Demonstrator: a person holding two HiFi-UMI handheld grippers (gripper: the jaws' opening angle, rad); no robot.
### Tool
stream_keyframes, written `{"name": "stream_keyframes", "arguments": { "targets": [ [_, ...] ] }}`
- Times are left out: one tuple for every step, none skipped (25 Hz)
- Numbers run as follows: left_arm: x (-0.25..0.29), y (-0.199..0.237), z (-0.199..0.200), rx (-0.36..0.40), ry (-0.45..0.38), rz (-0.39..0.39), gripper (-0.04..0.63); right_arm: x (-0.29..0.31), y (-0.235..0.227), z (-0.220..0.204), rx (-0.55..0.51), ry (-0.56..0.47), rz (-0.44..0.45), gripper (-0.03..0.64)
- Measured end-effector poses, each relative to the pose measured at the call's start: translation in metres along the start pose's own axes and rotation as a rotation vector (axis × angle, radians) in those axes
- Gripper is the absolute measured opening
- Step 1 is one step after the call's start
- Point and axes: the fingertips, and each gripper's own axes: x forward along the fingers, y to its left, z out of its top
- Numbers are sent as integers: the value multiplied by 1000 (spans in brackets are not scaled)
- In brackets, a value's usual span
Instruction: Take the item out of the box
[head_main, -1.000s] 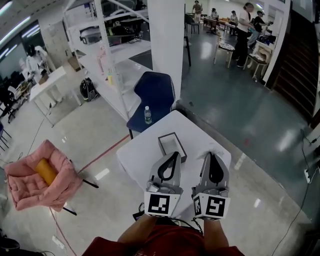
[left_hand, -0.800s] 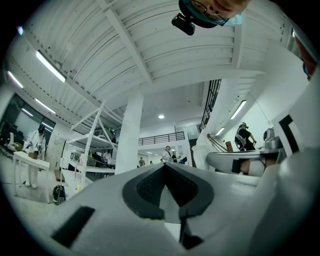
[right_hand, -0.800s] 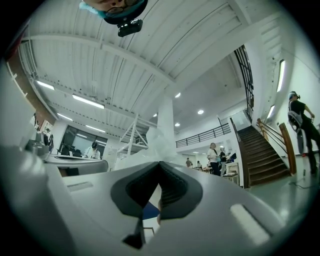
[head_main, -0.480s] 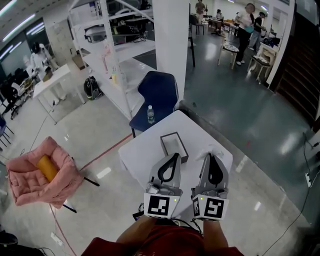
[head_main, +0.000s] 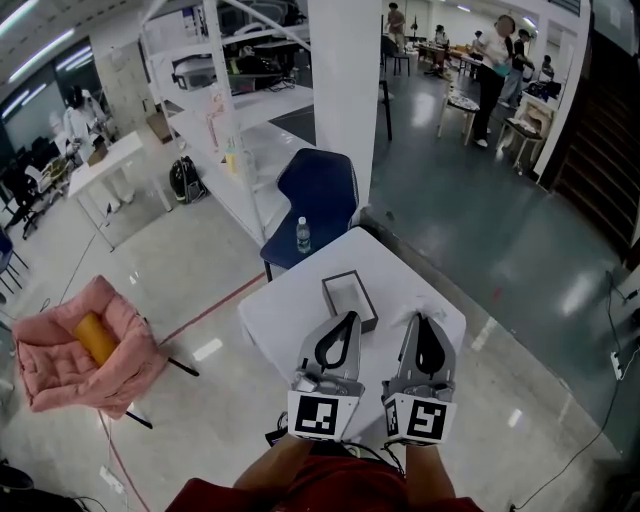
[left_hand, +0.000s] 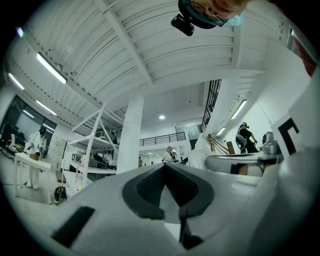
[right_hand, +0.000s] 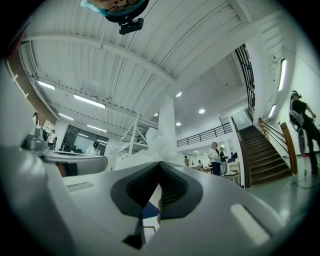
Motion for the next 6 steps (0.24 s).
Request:
{"name": "stream_keyframes", "arguments": {
  "targets": [
    [0, 0, 0, -1, 1, 2, 2, 0, 0, 0, -2, 0, 2, 1],
    [1, -1, 0, -1, -1, 3, 2, 0, 0, 0, -3, -1, 4, 1],
    [1, -1, 0, 0, -5, 3, 2, 1, 0, 0, -4, -1, 6, 2],
    [2, -2, 0, 3, -8, 2, 2, 1, -1, -1, -4, 0, 7, 2],
    [2, -2, 0, 5, -10, 1, 2, 1, -1, -1, -4, 1, 8, 0],
    [2, -3, 0, 7, -13, 1, 2, 1, -1, -2, -4, 2, 9, 0]
  ]
}}
